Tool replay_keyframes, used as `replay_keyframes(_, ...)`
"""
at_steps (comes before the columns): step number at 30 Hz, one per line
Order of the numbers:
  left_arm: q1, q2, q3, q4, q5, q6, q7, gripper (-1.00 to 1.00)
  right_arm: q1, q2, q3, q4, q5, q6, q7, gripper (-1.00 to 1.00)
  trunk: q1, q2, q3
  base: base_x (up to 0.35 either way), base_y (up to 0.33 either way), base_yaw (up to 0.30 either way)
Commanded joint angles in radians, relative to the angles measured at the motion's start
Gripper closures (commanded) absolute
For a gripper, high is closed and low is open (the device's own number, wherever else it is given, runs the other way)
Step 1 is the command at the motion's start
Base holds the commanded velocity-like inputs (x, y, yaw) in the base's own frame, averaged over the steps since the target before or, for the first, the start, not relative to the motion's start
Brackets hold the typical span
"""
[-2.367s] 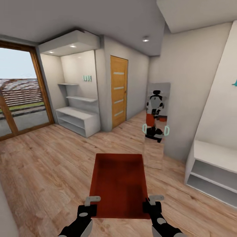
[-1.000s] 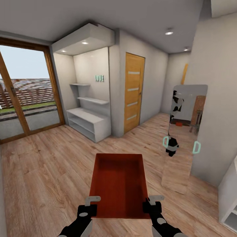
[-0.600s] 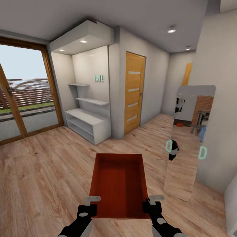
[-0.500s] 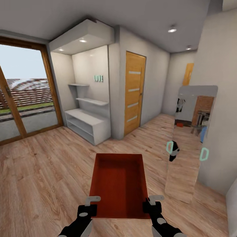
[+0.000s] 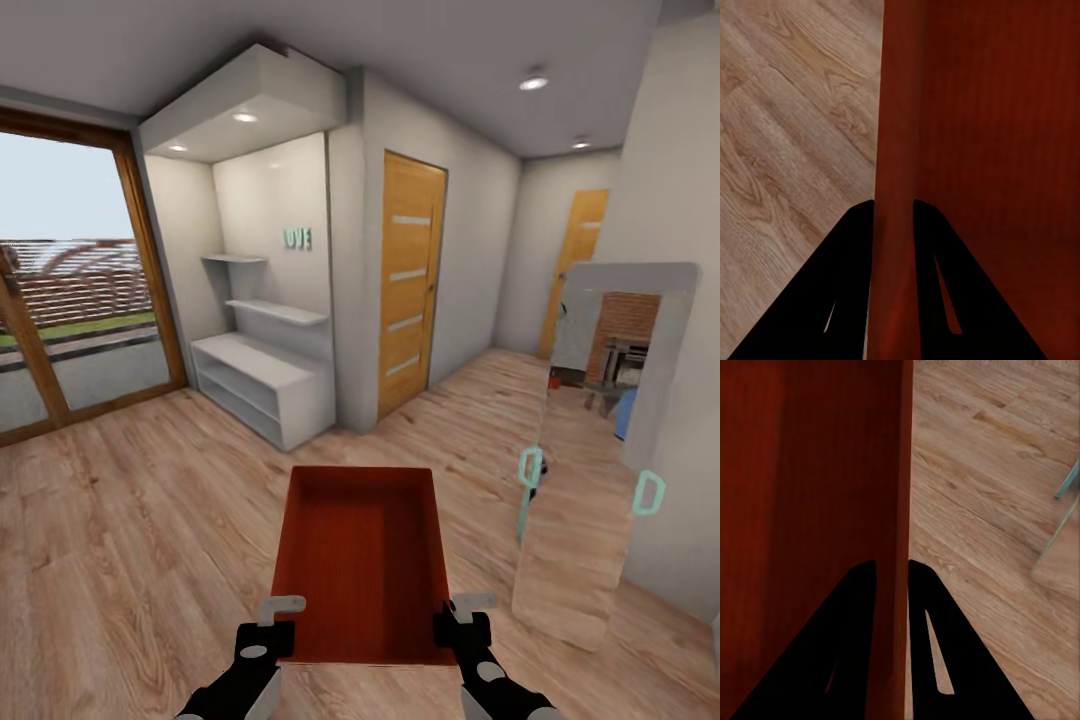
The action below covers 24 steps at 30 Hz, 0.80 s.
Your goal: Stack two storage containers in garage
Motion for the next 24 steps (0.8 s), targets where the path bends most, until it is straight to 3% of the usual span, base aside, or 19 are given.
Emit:
replay_keyframes(1, 0.000, 0.005, -0.016, 0.003, 0.016, 0.002, 0.012, 1.00, -0.002, -0.001, -0.003, -0.002, -0.001, -0.087, -0.003, 1.00, 0.001, -0.001, -0.002, 0.321, 0.000, 0.000)
replay_keyframes(7, 0.000, 0.005, -0.016, 0.004, 0.016, 0.002, 0.012, 1.00, -0.002, -0.001, -0.002, -0.002, 0.000, -0.087, -0.003, 1.00, 0.001, -0.001, -0.002, 0.321, 0.000, -0.125)
replay_keyframes(19, 0.000, 0.005, -0.015, 0.009, 0.016, 0.003, 0.011, 1.00, -0.002, -0.002, -0.004, -0.002, 0.000, -0.087, -0.003, 1.00, 0.001, -0.001, -0.002, 0.321, 0.058, -0.237)
replay_keyframes(24, 0.000, 0.005, -0.015, 0.009, 0.016, 0.003, 0.011, 1.00, -0.002, -0.001, -0.003, -0.002, 0.000, -0.087, -0.003, 1.00, 0.001, -0.001, -0.002, 0.321, 0.109, -0.077)
